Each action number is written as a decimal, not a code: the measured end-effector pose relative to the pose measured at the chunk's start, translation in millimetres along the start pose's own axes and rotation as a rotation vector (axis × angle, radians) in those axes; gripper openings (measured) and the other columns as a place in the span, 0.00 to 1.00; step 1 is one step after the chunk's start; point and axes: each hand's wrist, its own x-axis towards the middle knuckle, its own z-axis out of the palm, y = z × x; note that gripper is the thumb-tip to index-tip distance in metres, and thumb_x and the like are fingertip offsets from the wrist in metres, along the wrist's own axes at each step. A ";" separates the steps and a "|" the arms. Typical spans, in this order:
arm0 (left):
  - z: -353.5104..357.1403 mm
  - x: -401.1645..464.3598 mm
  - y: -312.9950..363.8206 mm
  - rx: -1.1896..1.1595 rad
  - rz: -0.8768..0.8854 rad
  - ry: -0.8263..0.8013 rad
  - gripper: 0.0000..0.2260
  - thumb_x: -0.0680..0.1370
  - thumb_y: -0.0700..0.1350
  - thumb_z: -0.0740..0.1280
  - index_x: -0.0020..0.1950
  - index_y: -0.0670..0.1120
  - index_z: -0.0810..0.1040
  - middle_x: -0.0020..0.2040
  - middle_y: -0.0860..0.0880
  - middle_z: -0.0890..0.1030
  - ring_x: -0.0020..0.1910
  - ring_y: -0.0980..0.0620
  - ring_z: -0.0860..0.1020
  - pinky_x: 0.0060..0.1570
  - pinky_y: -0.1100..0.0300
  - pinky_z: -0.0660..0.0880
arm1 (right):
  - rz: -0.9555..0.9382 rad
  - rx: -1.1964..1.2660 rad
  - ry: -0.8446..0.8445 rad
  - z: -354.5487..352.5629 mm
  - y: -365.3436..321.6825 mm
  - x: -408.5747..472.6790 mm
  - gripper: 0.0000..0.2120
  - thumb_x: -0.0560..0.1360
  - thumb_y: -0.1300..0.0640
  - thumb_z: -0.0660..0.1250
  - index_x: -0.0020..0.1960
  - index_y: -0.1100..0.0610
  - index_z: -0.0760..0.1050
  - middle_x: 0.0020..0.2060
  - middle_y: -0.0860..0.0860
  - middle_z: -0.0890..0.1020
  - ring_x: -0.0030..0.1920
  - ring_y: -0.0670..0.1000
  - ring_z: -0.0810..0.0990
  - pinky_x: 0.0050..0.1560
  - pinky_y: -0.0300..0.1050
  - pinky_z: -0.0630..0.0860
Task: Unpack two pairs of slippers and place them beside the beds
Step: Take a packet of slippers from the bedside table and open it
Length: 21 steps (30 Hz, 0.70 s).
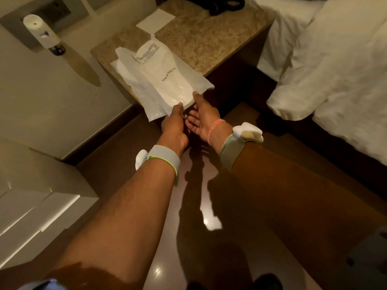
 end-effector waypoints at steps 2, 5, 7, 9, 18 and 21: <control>3.0 -13.6 -7.4 0.044 0.074 -0.016 0.08 0.77 0.46 0.67 0.54 0.46 0.79 0.42 0.47 0.82 0.37 0.52 0.80 0.40 0.59 0.77 | -0.020 0.009 0.017 -5.5 -3.3 -3.5 0.15 0.71 0.42 0.71 0.47 0.53 0.76 0.44 0.52 0.80 0.43 0.52 0.79 0.40 0.44 0.78; 2.7 -32.5 -23.5 0.167 0.187 -0.051 0.04 0.76 0.44 0.68 0.49 0.51 0.79 0.47 0.48 0.85 0.44 0.50 0.83 0.44 0.57 0.80 | -0.018 0.033 -0.001 -18.4 -3.8 -9.3 0.14 0.69 0.46 0.74 0.50 0.53 0.78 0.42 0.50 0.82 0.40 0.51 0.79 0.37 0.41 0.75; 8.2 -42.1 -34.8 0.248 0.233 -0.063 0.05 0.76 0.42 0.68 0.50 0.51 0.79 0.51 0.47 0.84 0.51 0.46 0.83 0.54 0.51 0.81 | -0.038 0.088 -0.027 -35.4 -5.7 -11.3 0.16 0.71 0.53 0.74 0.57 0.55 0.78 0.48 0.52 0.84 0.47 0.53 0.82 0.43 0.45 0.76; 13.5 -48.7 -47.3 0.292 0.256 -0.098 0.06 0.77 0.42 0.68 0.50 0.52 0.79 0.51 0.47 0.84 0.53 0.46 0.82 0.58 0.48 0.79 | -0.053 0.141 -0.028 -53.7 -6.8 -13.6 0.18 0.72 0.57 0.73 0.61 0.56 0.76 0.53 0.54 0.84 0.52 0.55 0.82 0.49 0.48 0.76; 65.6 -70.2 -124.2 0.161 0.089 -0.081 0.16 0.74 0.54 0.70 0.57 0.46 0.80 0.49 0.47 0.86 0.39 0.53 0.84 0.35 0.62 0.80 | -0.157 0.268 0.073 -144.6 6.8 -37.9 0.07 0.73 0.61 0.72 0.47 0.52 0.78 0.39 0.50 0.83 0.35 0.48 0.81 0.30 0.37 0.75; 84.4 -75.3 -158.1 0.222 0.128 -0.080 0.11 0.76 0.52 0.70 0.55 0.48 0.79 0.49 0.49 0.85 0.45 0.52 0.85 0.46 0.57 0.83 | -0.218 0.346 0.132 -179.1 11.8 -38.1 0.09 0.72 0.66 0.72 0.50 0.57 0.79 0.48 0.56 0.84 0.41 0.50 0.83 0.45 0.45 0.80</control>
